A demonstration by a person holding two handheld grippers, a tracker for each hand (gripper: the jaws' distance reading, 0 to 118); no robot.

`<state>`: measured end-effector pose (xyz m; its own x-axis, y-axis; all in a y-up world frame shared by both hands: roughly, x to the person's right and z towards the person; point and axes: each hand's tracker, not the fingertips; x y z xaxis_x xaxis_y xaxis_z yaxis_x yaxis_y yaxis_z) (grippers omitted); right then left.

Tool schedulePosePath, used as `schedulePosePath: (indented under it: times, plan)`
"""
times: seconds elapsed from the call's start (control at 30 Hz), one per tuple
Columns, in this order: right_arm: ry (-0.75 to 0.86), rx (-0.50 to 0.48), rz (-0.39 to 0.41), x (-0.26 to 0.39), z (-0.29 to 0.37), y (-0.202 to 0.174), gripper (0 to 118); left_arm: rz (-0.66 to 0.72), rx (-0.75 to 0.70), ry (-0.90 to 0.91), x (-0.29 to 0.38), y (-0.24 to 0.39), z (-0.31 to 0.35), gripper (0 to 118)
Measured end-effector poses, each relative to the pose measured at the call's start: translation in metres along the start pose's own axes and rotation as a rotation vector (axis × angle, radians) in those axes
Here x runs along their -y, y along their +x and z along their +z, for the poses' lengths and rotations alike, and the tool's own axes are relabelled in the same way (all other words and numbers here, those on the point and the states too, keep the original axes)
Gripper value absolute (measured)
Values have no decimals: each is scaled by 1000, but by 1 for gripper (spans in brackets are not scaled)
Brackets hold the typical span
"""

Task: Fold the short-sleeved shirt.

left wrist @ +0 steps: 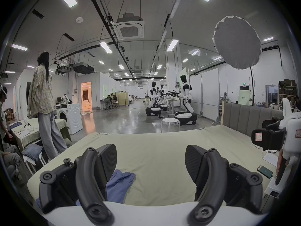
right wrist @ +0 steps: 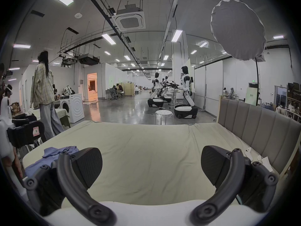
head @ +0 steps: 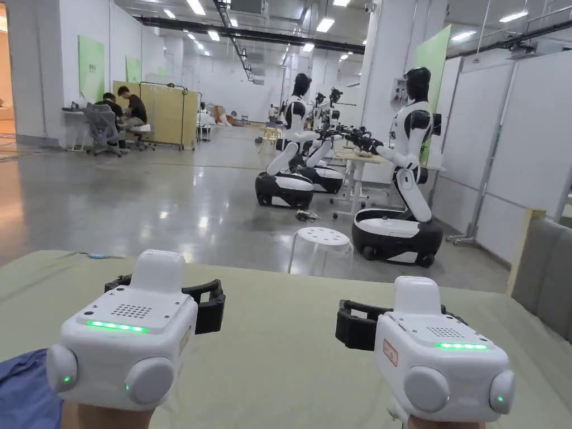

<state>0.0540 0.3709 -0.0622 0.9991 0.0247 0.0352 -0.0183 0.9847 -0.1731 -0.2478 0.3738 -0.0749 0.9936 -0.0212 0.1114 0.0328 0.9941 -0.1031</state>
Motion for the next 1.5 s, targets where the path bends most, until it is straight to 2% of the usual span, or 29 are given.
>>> schedulePosePath:
  times: [0.03, 0.07, 0.1, 0.13, 0.17, 0.2, 0.23, 0.3, 0.47, 0.57, 0.67, 0.83, 0.9, 0.97, 1.03, 1.1, 1.13, 1.23, 1.27, 1.33, 1.37, 1.5]
  plan:
    - [1, -2, 3, 0, 0, -1, 117, -1, -2, -2, 0, 0, -1, 86]
    - [4, 0, 5, 0, 1, -2, 108, 0, -1, -4, 0, 0, -1, 84]
    - [14, 5, 10, -1, 3, -3, 89, 6, 3, -9, -1, -1, -1, 77]
    - [21, 5, 15, -1, 5, -3, 78, 20, 16, -17, -1, -2, -1, 71]
    - [23, 17, 27, -2, 5, -5, 46, 27, 28, -18, 0, -3, -1, 50]
    - [17, 67, 57, -1, 3, -6, 0, 19, 20, -25, 1, -1, -3, 5]
    - [47, 75, 54, 3, 5, -7, 0, 25, -3, -12, 0, -1, 0, 3]
    - [31, 10, 33, 4, 6, -6, 0, 23, 44, -20, 0, -5, 1, 3]
    - [32, 16, 52, 5, 5, -11, 0, 20, 34, -13, 6, -13, -2, 3]
    - [33, -7, 74, 3, 3, -29, 0, 30, -17, -6, 9, -29, 6, 3]
    - [27, -80, 84, 4, -6, -64, 0, 34, -84, -22, 13, -61, 19, 3]
    - [7, -266, 91, 18, -22, -151, 0, 21, -236, -45, 21, -148, 52, 3]
    - [4, -310, 97, 27, -26, -176, 0, -2, -284, -80, 29, -153, 62, 3]
    - [-18, -351, 83, 34, -28, -196, 0, -2, -309, -162, 35, -176, 59, 3]
    - [-43, -374, 89, 44, -36, -206, 0, -10, -309, -428, 48, -196, 33, 4]
    - [-61, -375, 101, 56, -41, -214, 0, 28, -167, -776, 83, -224, -7, 4]
    - [-79, -379, 104, 64, -47, -215, 0, 106, -121, -874, 107, -236, -22, 4]
    - [-133, -371, 118, 86, -63, -215, 0, 212, -95, -925, 152, -241, -43, 4]
    - [-148, -368, 126, 92, -69, -214, 0, 202, -121, -904, 159, -241, -49, 19]
    - [-192, -363, 148, 105, -81, -213, 0, 167, -148, -862, 180, -250, -78, 80]
    - [-209, -352, 158, 111, -88, -212, 0, 156, -147, -843, 186, -248, -86, 94]
    - [-264, -330, 166, 129, -114, -212, 0, 174, -77, -835, 204, -233, -119, 94]
